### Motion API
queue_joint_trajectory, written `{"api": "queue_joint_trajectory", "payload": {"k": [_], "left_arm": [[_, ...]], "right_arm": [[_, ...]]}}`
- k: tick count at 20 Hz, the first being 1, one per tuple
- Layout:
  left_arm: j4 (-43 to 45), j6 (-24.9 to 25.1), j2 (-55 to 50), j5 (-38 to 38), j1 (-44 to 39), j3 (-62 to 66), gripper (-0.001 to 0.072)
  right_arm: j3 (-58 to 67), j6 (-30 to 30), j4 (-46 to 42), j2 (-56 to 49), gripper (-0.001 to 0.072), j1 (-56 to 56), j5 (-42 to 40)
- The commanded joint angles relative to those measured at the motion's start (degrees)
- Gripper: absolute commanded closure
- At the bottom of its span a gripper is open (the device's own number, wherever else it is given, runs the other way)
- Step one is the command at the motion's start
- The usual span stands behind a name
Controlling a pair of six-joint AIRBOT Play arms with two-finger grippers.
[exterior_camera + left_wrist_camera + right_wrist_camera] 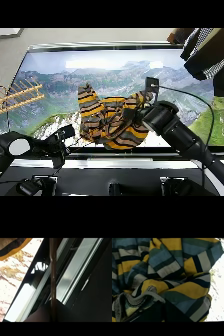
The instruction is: Fold the clothes and pants, and hang the long-sleeved shirts on hangers.
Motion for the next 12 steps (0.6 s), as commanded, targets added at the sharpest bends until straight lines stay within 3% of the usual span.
{"api": "queue_joint_trajectory", "payload": {"k": [1, 7, 12], "left_arm": [[-0.57, 0.11, -2.67, 3.34, -1.11, 1.55, 0.0689], [-0.57, 0.24, -8.72, 4.33, -1.64, 8.11, 0.0689], [-0.57, 1.64, -13.79, 4.70, -4.81, 13.66, 0.0689]], "right_arm": [[4.90, -5.51, 1.64, 0.17, 0.0689, 0.04, 1.05], [13.60, -12.35, 2.23, 0.22, 0.0689, 0.02, 8.79], [14.58, -12.59, 2.71, -0.39, 0.0689, 0.02, 8.90]]}}
